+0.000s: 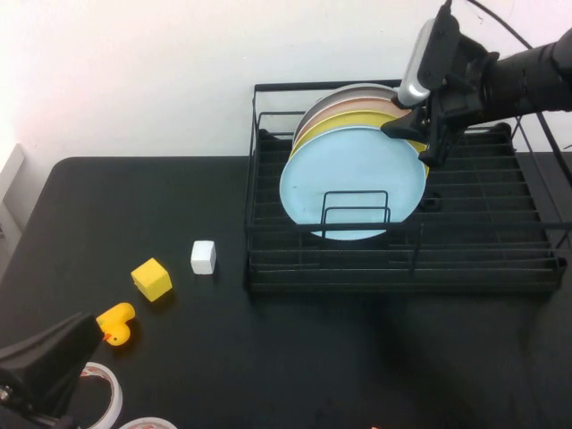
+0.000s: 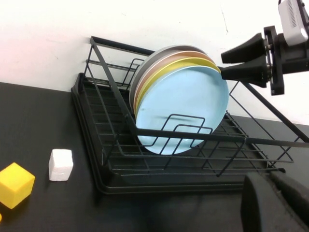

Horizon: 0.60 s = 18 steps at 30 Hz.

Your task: Place plate on rack

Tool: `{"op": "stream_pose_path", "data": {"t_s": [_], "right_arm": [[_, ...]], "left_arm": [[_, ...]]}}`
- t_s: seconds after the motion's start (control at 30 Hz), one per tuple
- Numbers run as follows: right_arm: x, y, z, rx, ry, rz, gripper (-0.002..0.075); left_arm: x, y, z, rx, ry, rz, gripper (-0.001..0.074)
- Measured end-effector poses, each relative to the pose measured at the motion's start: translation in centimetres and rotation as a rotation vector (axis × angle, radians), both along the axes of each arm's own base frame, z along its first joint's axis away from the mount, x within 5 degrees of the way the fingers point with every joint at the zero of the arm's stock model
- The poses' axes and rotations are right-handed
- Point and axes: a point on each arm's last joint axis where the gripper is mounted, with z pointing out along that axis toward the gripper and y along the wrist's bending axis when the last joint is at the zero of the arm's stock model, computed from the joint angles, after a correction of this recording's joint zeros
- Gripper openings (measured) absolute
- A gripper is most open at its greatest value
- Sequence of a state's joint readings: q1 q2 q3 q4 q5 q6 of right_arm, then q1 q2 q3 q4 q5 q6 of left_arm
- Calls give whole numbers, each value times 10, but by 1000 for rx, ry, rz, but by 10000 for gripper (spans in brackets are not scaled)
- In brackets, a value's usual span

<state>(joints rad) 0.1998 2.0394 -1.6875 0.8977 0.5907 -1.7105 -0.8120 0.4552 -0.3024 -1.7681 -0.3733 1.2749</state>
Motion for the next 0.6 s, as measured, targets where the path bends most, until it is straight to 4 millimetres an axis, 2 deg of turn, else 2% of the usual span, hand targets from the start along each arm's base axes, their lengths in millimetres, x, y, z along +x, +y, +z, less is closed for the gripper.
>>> {"op": "stream_pose_path", "data": {"t_s": [0.1,0.27,0.37,0.47,0.6], "right_arm": [[1,0,1,4,-5,-15,373],[1,0,2,40,26,-54,383],[-1,-1,14,101,46,-119,366],[-9,-3,38,188,64,-191,277],[-29,-6,80,270,47,-213,85]], "left_arm": [[0,-1,0,-1,-1,-8,-1],[-1,-1,0,-3,-1,-16,-1],[-1,-1,0,-3,-1,-16,-1],[0,-1,0,30,-17,-12,-1],[3,6,-1,127,-48,52,-1]]}}
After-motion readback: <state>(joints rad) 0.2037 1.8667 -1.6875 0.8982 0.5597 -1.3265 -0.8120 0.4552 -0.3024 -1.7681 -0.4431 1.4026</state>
